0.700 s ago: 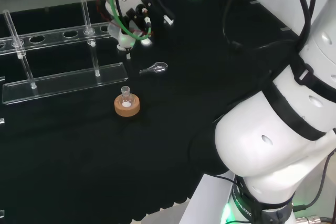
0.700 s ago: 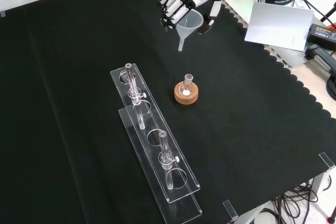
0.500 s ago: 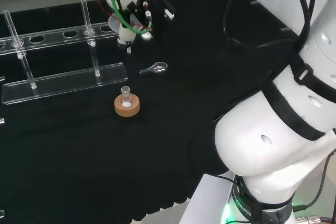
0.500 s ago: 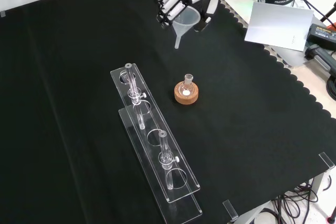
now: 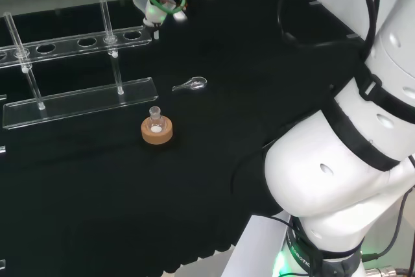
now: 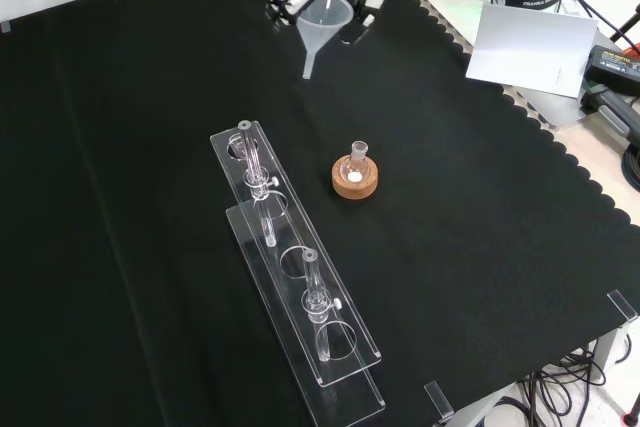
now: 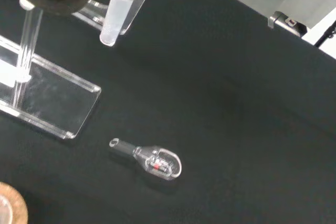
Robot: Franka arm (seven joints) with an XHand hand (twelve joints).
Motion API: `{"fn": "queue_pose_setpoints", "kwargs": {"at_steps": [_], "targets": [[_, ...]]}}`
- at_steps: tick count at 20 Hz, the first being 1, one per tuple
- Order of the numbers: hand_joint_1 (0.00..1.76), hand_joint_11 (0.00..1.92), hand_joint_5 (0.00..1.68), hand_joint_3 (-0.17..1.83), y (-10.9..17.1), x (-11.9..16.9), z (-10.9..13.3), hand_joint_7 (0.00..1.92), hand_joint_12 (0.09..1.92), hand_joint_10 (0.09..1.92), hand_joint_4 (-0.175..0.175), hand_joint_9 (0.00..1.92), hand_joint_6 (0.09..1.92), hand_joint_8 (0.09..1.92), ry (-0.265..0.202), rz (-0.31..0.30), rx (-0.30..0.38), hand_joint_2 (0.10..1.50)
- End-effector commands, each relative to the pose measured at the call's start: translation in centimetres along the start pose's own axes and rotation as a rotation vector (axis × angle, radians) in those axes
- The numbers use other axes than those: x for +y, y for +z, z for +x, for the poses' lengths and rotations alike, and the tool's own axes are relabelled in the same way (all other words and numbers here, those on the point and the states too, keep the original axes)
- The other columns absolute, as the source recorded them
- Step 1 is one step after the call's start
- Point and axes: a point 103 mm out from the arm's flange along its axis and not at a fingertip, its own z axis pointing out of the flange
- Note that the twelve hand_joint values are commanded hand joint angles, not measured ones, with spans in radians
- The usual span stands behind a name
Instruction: Put the funnel back on the funnel stand.
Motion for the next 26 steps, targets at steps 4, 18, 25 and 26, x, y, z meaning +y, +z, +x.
{"fn": "queue_pose_setpoints", "kwargs": {"at_steps": [4,18,25,26], "targets": [[0.92,0.80,0.81,0.55,-0.9,5.0,-1.4,0.67,1.13,0.34,0.013,1.16,0.66,0.67,-0.012,0.001,0.006,0.77],[0.90,0.84,0.81,0.56,0.0,10.4,1.4,0.67,1.12,0.33,0.009,1.16,0.66,0.68,-0.087,0.006,0.037,0.77],[0.90,0.84,0.81,0.56,1.1,11.8,2.3,0.68,1.12,0.34,0.007,1.16,0.66,0.68,-0.101,0.022,0.033,0.77],[0.90,0.84,0.81,0.56,1.3,11.9,2.4,0.68,1.12,0.33,0.006,1.17,0.66,0.68,-0.101,0.024,0.032,0.77]]}}
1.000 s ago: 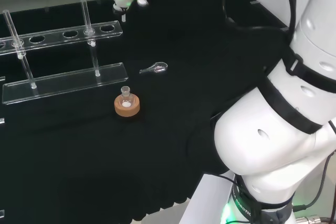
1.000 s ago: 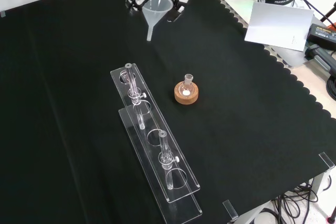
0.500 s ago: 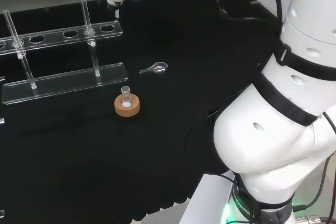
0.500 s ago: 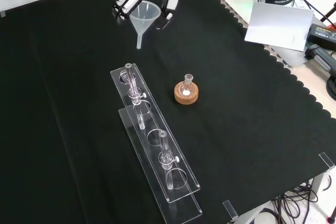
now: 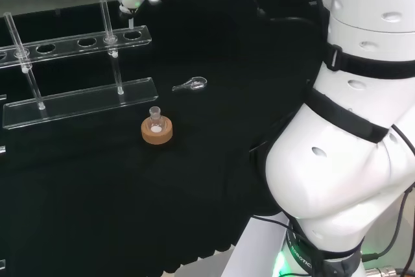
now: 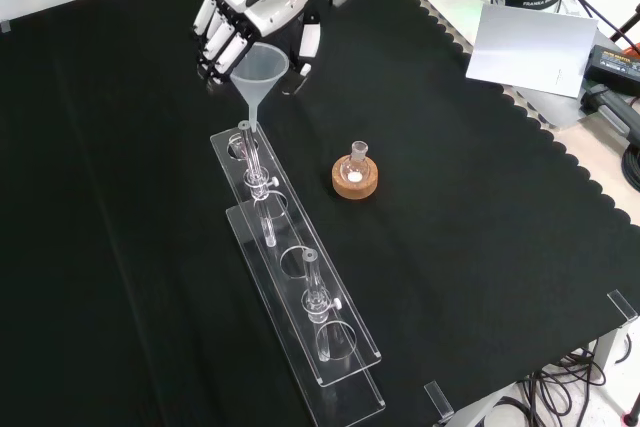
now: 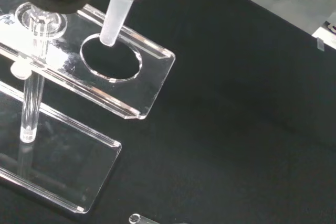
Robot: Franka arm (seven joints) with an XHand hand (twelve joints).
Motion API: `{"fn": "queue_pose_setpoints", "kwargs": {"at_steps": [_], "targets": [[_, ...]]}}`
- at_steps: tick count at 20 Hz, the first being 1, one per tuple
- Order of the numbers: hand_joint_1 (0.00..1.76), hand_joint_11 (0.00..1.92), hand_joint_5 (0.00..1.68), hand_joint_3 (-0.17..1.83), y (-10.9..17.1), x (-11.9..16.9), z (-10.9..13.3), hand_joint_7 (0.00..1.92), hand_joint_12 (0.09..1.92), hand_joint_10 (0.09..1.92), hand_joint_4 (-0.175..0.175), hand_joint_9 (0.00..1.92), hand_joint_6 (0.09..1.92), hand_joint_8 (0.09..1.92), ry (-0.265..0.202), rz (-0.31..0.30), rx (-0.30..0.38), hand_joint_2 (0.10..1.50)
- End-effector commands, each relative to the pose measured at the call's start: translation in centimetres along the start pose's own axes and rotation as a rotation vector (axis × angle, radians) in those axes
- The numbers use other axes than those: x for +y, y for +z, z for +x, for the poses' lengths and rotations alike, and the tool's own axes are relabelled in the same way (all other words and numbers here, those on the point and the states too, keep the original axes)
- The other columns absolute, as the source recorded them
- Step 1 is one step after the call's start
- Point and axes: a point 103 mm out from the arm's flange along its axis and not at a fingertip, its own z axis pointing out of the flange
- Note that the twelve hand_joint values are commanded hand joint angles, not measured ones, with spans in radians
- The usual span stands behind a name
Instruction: Put the funnel back on the funnel stand.
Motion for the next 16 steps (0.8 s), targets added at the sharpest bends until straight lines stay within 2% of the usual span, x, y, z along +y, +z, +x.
{"fn": "queue_pose_setpoints", "kwargs": {"at_steps": [1,5,11,16], "targets": [[0.90,0.84,0.81,0.56,1.3,0.9,0.3,0.68,1.12,0.33,0.006,1.17,0.66,0.68,-0.007,0.013,-0.010,0.77],[0.90,0.84,0.81,0.56,2.0,1.4,0.4,0.68,1.11,0.33,0.005,1.17,0.66,0.68,-0.001,0.012,-0.006,0.77],[0.90,0.87,0.80,0.56,4.1,2.9,0.3,0.68,1.10,0.33,-0.006,1.17,0.66,0.68,-0.002,0.042,0.003,0.77],[0.90,0.87,0.78,0.56,5.8,3.5,0.4,0.68,1.09,0.32,-0.011,1.17,0.66,0.68,0.000,0.047,0.049,0.77]]}}
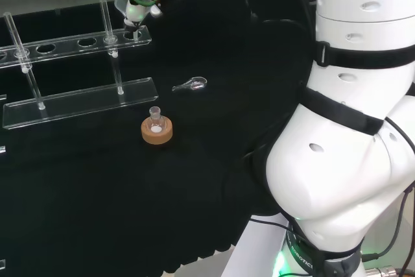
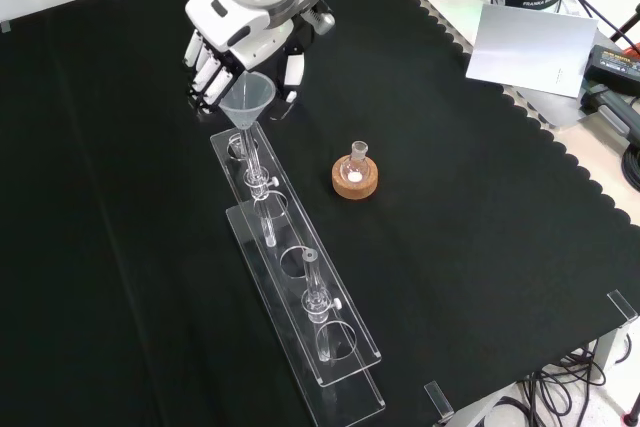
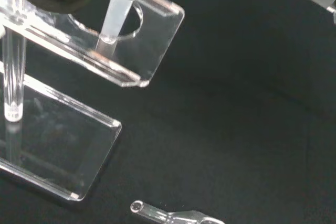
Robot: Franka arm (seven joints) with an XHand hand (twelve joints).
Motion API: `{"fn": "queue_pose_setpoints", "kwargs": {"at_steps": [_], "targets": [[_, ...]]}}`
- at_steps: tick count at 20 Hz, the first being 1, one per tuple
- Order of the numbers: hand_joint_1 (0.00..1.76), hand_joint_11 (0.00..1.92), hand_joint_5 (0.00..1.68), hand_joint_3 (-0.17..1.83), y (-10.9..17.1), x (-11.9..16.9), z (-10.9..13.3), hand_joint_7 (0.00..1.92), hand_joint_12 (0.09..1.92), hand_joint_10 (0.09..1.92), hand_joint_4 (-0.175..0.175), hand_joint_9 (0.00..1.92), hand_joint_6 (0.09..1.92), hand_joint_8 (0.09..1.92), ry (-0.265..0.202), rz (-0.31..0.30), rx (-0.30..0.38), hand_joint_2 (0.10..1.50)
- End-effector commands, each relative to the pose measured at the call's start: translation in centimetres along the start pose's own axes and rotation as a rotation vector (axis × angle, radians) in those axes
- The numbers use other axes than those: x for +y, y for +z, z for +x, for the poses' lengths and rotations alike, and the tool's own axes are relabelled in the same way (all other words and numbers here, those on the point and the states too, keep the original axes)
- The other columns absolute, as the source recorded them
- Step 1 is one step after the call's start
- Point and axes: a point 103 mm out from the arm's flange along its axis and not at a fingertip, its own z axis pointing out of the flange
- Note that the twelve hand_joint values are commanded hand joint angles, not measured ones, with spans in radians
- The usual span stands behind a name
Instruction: Put the funnel back on the funnel stand.
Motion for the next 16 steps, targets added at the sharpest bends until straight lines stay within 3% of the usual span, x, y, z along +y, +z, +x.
{"fn": "queue_pose_setpoints", "kwargs": {"at_steps": [1,6,8,12,16], "targets": [[0.90,0.87,0.77,0.56,1.4,0.7,0.0,0.67,1.09,0.32,-0.013,1.16,0.65,0.68,0.003,0.000,0.045,0.77],[0.86,0.83,0.61,0.56,1.8,0.8,1.0,0.54,1.12,0.31,-0.025,1.06,0.64,0.69,-0.017,0.026,0.056,0.75],[0.79,0.72,0.44,0.53,1.8,0.6,1.2,0.39,1.18,0.34,-0.031,0.89,0.47,0.69,-0.025,0.044,0.065,0.71],[0.63,0.58,0.32,0.43,1.1,-0.8,1.3,0.20,1.28,0.53,-0.033,0.61,0.16,0.68,-0.029,0.049,0.078,0.67],[0.54,0.51,0.28,0.34,-0.1,-2.8,1.4,0.13,1.31,0.61,-0.025,0.50,0.09,0.66,-0.033,0.018,0.092,0.66]]}}
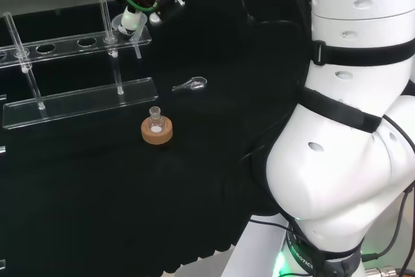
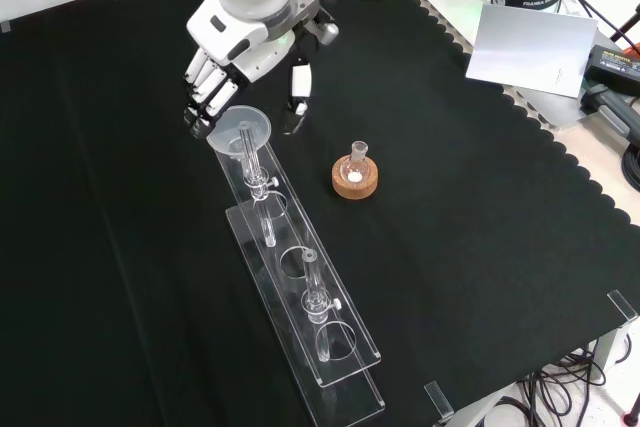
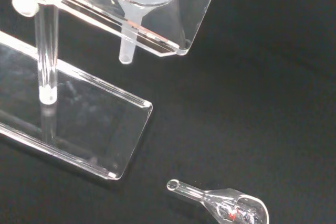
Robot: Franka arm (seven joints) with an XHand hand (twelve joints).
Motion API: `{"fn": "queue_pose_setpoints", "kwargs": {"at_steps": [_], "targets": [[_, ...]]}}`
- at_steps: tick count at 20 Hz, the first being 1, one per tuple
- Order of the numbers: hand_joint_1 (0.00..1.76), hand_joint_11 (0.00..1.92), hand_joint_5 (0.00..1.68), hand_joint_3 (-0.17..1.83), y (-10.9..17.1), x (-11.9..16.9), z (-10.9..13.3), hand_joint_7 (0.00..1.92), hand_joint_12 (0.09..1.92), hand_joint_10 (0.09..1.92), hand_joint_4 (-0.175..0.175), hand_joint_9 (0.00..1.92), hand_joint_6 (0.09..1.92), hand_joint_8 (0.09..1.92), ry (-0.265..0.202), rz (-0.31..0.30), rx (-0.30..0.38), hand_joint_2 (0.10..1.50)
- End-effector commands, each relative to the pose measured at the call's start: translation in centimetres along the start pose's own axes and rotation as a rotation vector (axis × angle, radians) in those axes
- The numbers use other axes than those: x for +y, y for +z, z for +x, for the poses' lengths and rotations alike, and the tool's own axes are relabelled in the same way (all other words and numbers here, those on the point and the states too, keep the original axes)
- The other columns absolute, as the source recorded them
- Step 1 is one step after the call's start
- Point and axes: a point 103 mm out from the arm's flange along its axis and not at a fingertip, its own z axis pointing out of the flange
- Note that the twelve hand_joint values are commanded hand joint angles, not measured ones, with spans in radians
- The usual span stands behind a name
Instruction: Put the funnel back on the funnel stand.
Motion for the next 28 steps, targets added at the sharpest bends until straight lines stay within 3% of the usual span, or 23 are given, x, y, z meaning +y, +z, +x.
{"fn": "queue_pose_setpoints", "kwargs": {"at_steps": [1,4,6,9,13,28], "targets": [[0.53,0.50,0.26,0.33,-1.7,-3.3,0.2,0.12,1.31,0.61,-0.024,0.48,0.09,0.66,-0.006,-0.041,0.028,0.66],[0.50,0.47,0.22,0.30,-2.7,-5.1,-0.3,0.09,1.33,0.64,-0.022,0.44,0.09,0.64,0.002,-0.065,0.048,0.66],[0.49,0.45,0.20,0.28,-3.6,-6.9,-0.9,0.08,1.34,0.65,-0.020,0.41,0.09,0.64,0.003,-0.125,0.077,0.67],[0.48,0.43,0.19,0.27,-4.5,-8.8,-1.7,0.07,1.35,0.66,-0.018,0.39,0.09,0.64,0.020,-0.140,0.093,0.67],[0.44,0.42,0.21,0.26,-4.8,-12.2,-3.7,0.08,1.36,0.67,-0.020,0.39,0.09,0.64,0.073,-0.180,0.138,0.69],[0.44,0.43,0.23,0.27,-2.0,-20.8,-9.6,0.10,1.36,0.68,-0.025,0.40,0.09,0.64,0.267,-0.164,0.191,0.75]]}}
